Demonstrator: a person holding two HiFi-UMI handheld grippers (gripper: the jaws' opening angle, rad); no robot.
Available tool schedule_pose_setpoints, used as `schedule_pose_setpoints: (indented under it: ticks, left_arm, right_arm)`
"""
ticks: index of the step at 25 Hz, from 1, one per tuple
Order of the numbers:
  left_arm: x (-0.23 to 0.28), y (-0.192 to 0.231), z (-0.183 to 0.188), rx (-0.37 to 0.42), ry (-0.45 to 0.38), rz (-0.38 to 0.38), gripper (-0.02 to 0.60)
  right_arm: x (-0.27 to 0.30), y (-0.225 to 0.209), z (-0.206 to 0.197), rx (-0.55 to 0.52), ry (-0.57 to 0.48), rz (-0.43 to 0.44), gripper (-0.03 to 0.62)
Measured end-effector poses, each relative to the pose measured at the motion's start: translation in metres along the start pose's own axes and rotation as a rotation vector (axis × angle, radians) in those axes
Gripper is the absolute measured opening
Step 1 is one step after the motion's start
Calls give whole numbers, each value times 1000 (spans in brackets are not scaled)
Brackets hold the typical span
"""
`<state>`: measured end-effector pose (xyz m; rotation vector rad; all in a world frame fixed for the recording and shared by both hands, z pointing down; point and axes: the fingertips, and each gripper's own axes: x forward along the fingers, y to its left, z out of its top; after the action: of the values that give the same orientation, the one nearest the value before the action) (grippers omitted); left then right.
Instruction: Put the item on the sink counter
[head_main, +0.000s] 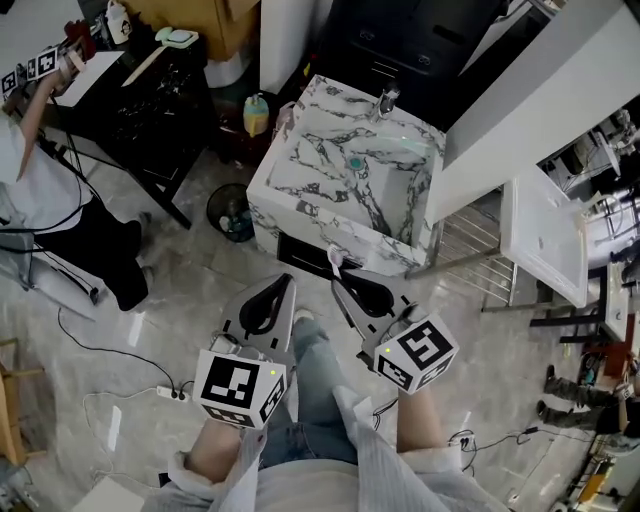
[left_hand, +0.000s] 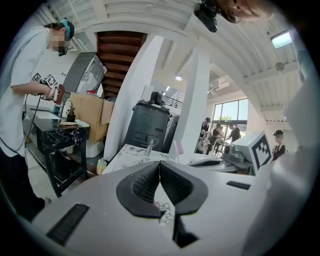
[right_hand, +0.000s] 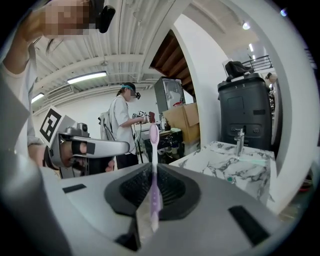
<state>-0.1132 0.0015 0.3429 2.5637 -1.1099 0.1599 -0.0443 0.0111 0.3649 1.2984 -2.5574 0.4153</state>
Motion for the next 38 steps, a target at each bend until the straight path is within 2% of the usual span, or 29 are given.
schedule_pose_setpoints:
  ticks: [11, 17, 22, 27, 38]
  left_arm:
    - [24, 22, -22, -36, 21, 76, 17]
    - [39, 41, -53, -77, 22, 111, 17]
    - [51, 60, -99, -103, 26, 132, 17]
    - [57, 81, -164, -111, 47, 153, 17]
    - [69, 118, -275, -137, 62, 194, 17]
  right_arm:
    - [28, -24, -39, 17, 71, -2, 38]
    - [52, -41, -72, -15, 113, 1, 38]
    - [81, -52, -118, -31, 142, 11, 38]
    - [108, -57, -181, -68, 182, 19, 38]
    - [164, -63, -295, -62, 239, 50, 40]
